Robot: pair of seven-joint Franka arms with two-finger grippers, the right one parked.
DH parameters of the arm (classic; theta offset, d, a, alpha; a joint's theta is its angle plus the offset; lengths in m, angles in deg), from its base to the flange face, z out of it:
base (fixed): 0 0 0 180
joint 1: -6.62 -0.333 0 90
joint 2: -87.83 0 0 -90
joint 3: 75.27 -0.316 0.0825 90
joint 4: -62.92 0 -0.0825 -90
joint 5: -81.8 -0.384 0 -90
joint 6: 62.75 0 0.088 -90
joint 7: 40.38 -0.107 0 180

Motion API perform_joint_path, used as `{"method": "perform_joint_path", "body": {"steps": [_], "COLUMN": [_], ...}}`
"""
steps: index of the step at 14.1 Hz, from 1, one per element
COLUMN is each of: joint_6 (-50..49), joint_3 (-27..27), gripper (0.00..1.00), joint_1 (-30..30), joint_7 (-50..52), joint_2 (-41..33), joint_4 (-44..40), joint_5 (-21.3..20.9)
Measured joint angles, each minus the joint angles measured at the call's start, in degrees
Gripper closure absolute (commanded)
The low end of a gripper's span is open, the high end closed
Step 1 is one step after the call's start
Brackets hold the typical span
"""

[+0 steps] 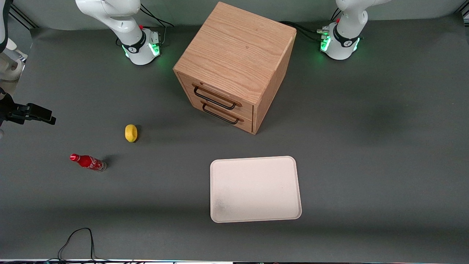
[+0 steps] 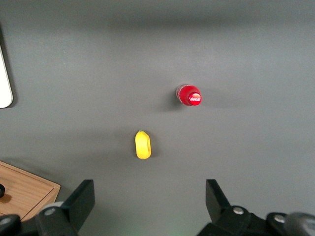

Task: Place red cookie box on tray
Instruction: 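Carry the held cookie box with the left gripper over the cream tray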

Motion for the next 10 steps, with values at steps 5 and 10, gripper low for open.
{"method": "perform_joint_path", "body": {"steps": [5, 10], "joint_6": [-2.01, 2.16], "joint_3": [0.57, 0.70], "gripper": [1.00, 1.00], "joint_1": [15.29, 27.27], "joint_7": [28.87, 54.82], "joint_2": [1.89, 5.73], "joint_4": [0.01, -0.01], "joint_5": [4.18, 11.74]}}
